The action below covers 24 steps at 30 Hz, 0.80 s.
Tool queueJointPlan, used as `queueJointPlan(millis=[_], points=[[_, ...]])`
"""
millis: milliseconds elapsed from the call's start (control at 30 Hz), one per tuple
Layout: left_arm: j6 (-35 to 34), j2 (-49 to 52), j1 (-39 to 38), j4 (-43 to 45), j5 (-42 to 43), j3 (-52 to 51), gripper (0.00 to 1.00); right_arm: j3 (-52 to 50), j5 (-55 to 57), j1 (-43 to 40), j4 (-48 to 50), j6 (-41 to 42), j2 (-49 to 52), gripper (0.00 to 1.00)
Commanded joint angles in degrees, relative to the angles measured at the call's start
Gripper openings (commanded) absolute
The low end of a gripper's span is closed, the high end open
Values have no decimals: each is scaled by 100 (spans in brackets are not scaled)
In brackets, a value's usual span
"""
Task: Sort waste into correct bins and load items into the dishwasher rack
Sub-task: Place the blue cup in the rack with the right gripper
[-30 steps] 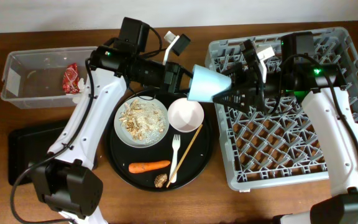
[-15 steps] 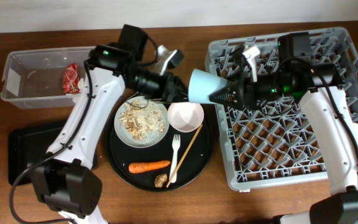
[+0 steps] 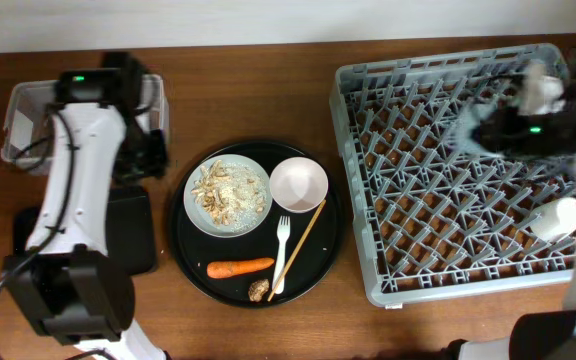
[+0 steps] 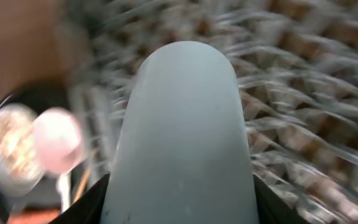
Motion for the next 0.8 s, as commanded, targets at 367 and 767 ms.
queueJointPlan(millis=[367, 767], points=[[-282, -306, 494, -42, -358, 11, 37, 232, 1239, -1488, 439, 754, 990, 32], [-284, -306, 356, -68, -358, 11, 38, 232, 968, -1480, 866, 750, 1738, 79]])
